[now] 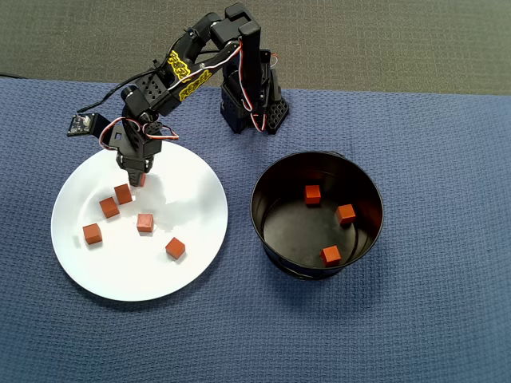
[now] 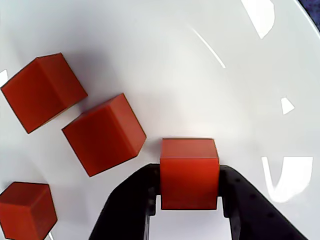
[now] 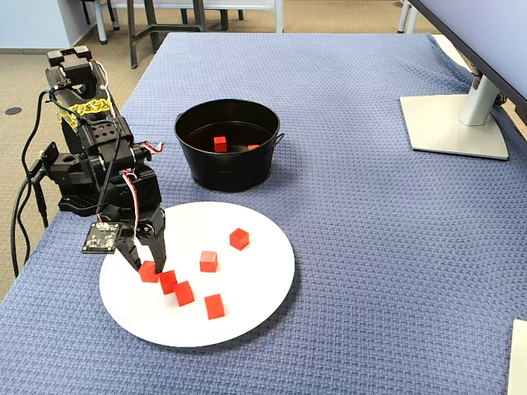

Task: Pick up the red cubes from the white plate and place them in the black recipient

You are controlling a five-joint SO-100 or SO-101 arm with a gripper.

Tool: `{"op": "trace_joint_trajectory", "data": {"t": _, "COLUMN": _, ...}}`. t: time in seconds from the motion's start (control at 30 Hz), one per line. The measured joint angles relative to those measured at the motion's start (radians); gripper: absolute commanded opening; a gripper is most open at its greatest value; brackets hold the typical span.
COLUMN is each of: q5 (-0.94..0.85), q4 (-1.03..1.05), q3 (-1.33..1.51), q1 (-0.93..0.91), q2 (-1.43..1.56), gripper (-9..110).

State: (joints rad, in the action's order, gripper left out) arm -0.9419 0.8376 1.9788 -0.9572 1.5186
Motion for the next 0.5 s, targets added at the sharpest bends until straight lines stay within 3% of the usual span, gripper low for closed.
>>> {"op": "trace_joint_trajectory", "data": {"t": 0.27, "q5": 0.035, "q4": 0.054, "q3": 0.000, "q1": 0.002, "q2": 0.104, "gripper": 0}}
{"op": "trace_joint_trajectory", "data": {"t": 0.5, "q5": 0.155, "q4": 0.307, "q3": -0.061, "q1": 0.153, "q2": 0.419, "gripper": 0}}
